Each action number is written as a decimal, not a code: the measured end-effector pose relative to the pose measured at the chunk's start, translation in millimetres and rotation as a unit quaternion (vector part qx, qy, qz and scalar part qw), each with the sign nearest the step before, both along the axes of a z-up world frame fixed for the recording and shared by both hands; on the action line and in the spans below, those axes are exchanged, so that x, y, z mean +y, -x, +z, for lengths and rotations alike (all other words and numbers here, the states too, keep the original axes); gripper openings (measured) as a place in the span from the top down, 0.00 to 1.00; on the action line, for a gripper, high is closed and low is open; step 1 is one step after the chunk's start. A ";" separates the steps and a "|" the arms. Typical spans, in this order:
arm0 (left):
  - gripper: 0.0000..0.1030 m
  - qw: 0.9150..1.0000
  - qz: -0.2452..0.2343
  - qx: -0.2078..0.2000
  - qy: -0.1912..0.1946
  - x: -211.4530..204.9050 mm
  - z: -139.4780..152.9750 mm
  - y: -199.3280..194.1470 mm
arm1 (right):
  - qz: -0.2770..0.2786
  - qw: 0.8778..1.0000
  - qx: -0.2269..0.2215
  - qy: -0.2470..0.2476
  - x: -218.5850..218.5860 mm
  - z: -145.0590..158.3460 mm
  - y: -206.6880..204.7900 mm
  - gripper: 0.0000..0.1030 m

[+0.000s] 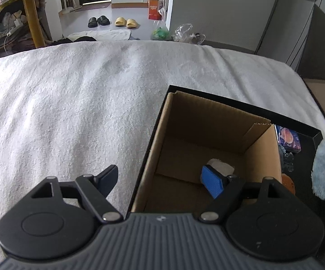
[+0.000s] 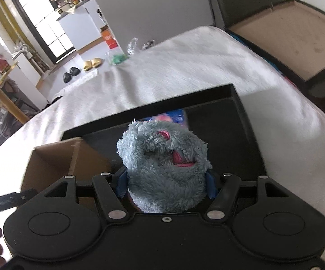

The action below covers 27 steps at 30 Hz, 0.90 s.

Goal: Organize soft objects
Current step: 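Lift the grey plush into the box and open the right tool while the left grips the box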

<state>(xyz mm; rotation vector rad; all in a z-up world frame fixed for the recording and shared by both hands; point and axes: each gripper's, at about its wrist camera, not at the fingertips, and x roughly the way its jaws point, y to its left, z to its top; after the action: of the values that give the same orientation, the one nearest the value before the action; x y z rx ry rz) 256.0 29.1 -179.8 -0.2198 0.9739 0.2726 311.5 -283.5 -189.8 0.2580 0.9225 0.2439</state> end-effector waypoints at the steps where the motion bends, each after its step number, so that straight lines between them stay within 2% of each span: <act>1: 0.22 1.000 0.000 -0.004 0.001 2.0 0.5 2.7 | 0.002 1.000 -0.004 0.002 5.3 4.6 1.8 0.39; 9: 0.25 0.999 -0.004 -0.027 0.030 19.6 3.7 19.6 | 0.018 0.999 -0.029 0.017 47.6 34.9 16.6 0.39; 19: 0.28 0.997 -0.018 -0.040 0.069 36.5 -0.3 31.3 | 0.032 0.998 -0.045 0.040 95.4 52.2 33.3 0.39; 22: 0.35 0.996 -0.019 -0.041 0.080 40.9 -3.5 33.0 | 0.034 0.997 -0.047 0.044 107.1 55.2 36.3 0.39; 25: 0.48 0.995 -0.020 -0.040 0.093 45.5 -7.5 34.7 | 0.037 0.997 -0.047 0.047 117.5 56.4 39.4 0.39; 27: 0.60 0.994 -0.019 -0.037 0.100 49.1 -10.2 36.0 | 0.037 0.997 -0.046 0.049 124.7 56.4 40.4 0.39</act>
<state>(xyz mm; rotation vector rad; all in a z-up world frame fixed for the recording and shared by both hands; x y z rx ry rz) 220.0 78.3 -190.1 -0.3919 0.9301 0.1309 271.1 -158.8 -133.4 0.1209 0.8509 0.2751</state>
